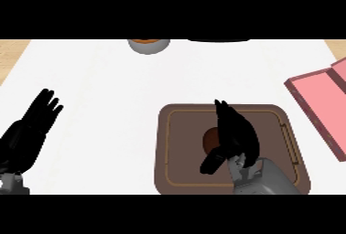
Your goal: Pick the cupcake from the tray and place it in the cardboard box
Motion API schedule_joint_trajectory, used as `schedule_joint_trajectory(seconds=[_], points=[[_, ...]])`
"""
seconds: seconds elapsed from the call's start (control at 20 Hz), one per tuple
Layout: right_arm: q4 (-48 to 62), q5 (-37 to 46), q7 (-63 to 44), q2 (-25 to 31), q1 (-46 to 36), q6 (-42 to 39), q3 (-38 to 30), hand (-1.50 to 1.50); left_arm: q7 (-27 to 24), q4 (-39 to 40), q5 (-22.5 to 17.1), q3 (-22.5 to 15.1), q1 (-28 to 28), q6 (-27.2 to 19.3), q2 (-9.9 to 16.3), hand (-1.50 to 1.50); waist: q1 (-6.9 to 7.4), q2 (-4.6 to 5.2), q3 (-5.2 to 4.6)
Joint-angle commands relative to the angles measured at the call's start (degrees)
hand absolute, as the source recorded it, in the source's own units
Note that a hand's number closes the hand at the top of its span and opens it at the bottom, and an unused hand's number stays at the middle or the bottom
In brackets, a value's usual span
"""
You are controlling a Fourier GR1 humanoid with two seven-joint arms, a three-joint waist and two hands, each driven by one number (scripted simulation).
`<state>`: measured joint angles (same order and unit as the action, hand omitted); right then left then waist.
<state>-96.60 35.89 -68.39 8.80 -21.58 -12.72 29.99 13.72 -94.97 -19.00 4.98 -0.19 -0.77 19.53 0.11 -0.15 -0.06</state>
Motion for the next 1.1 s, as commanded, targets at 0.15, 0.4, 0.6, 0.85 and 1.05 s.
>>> schedule_joint_trajectory(seconds=[0.15,0.4,0.6,0.85,1.05], points=[[-0.83,1.9,-11.21,-2.64,1.9,-5.98,0.54,-1.5,0.57,0.45,0.96,0.38,-0.16,-0.95,-1.07,0.0,-0.5,-0.03,0.01],[4.43,4.53,-7.31,-5.21,2.21,-4.38,-0.26,-1.5,-0.18,2.52,1.81,-0.12,-2.61,-0.56,-2.17,0.0,-0.24,0.11,0.02],[2.59,5.85,-6.18,-5.65,3.78,-5.02,-2.46,-1.5,0.41,1.26,1.84,0.85,-1.9,0.51,-1.38,0.0,-0.24,0.08,0.03],[4.68,12.08,-3.29,-7.81,5.94,-2.11,0.4,1.5,0.51,-0.75,2.85,0.86,1.04,0.34,-2.32,0.0,0.08,0.04,0.04],[6.07,9.96,5.26,-4.3,3.42,-5.69,-6.33,1.5,4.87,-3.2,2.52,0.97,-1.98,-1.15,-3.22,0.0,0.07,0.09,0.07]])
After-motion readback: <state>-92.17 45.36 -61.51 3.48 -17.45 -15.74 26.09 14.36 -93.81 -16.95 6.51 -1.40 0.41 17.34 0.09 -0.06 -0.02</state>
